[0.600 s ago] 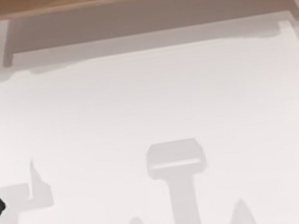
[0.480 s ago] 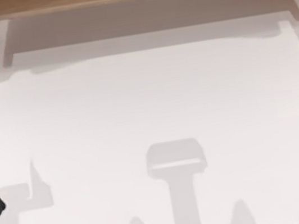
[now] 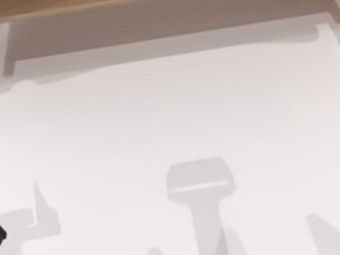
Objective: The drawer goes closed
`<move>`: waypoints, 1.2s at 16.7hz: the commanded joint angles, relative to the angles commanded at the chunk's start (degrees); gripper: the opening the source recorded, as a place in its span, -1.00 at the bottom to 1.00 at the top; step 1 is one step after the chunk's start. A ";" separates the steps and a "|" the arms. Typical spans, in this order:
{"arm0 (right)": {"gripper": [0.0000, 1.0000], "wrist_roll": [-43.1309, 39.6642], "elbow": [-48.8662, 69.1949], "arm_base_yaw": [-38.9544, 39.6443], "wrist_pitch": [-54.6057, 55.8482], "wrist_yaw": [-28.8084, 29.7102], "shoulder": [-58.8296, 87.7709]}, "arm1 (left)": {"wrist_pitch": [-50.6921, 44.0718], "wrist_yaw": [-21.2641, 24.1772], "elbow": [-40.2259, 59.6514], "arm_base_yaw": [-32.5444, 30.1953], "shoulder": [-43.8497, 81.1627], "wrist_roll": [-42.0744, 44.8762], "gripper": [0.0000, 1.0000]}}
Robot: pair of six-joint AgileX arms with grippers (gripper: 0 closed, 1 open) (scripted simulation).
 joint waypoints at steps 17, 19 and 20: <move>1.00 0.79 21.69 -16.57 12.52 -16.71 36.25 | 0.00 0.00 0.00 0.00 0.00 0.00 1.00; 1.00 -0.96 21.49 -16.96 14.14 -17.09 37.03 | 0.00 0.00 0.00 0.00 0.00 0.00 1.00; 1.00 -2.71 21.24 -17.36 15.68 -17.44 37.89 | 0.00 0.00 0.00 0.00 0.00 0.00 1.00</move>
